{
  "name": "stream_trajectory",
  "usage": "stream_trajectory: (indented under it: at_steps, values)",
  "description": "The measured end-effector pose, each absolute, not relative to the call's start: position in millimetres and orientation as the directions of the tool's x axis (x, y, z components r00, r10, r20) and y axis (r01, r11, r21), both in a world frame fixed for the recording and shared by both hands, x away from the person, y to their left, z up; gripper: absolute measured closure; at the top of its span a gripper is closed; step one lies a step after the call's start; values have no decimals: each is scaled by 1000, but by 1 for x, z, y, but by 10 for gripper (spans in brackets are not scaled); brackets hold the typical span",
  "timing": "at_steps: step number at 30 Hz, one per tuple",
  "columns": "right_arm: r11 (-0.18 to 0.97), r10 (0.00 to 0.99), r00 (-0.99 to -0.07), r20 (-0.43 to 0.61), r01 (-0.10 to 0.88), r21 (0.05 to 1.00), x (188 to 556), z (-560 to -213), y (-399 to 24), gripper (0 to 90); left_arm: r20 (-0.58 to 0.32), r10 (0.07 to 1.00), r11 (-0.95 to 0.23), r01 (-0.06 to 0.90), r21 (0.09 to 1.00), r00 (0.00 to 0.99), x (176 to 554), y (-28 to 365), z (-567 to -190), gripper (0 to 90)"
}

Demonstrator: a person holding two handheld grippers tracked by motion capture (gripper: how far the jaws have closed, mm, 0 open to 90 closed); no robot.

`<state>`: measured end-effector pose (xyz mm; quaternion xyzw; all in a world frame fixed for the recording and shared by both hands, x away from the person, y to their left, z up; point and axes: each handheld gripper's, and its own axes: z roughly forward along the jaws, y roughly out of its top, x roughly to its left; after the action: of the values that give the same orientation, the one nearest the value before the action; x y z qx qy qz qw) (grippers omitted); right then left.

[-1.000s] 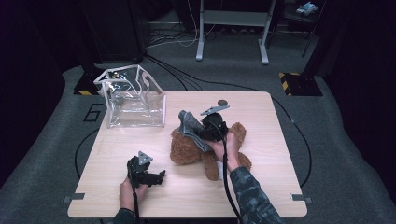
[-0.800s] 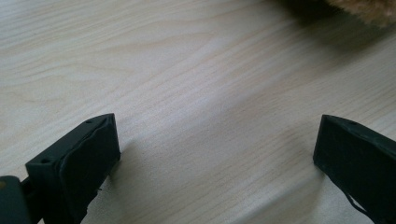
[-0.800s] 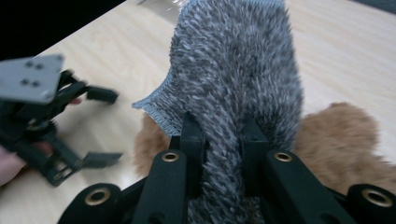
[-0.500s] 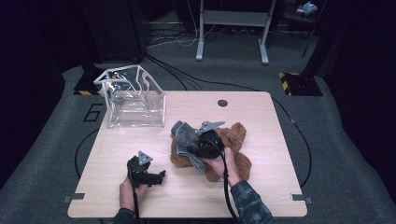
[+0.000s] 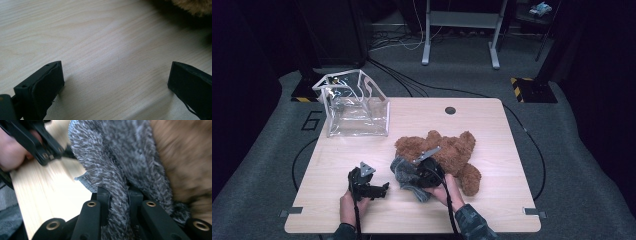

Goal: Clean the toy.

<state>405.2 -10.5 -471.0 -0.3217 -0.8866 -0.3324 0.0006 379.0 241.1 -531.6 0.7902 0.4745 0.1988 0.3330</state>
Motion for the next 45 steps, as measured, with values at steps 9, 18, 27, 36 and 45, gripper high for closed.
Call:
stream_trajectory:
  at_steps: [9,18,27,36,45]
  values:
    - [569,557,-793,249,582,581,402,-475,-13,770,-1,882,-328,617,715,471,379,241,-532,0]
    - [455,571,-788,229,536,711,415,-412,-47,770,2,880,-336,617,712,476,379,242,-531,0]
    - [350,720,-679,140,530,772,457,-367,-77,771,-5,881,-328,621,712,472,379,241,-531,0]
    - [363,806,-590,54,565,741,495,-370,-71,771,-7,881,-328,621,712,473,379,241,-531,0]
    - [478,803,-596,-24,619,623,515,-397,-46,769,0,884,-326,616,718,468,379,241,-532,0]
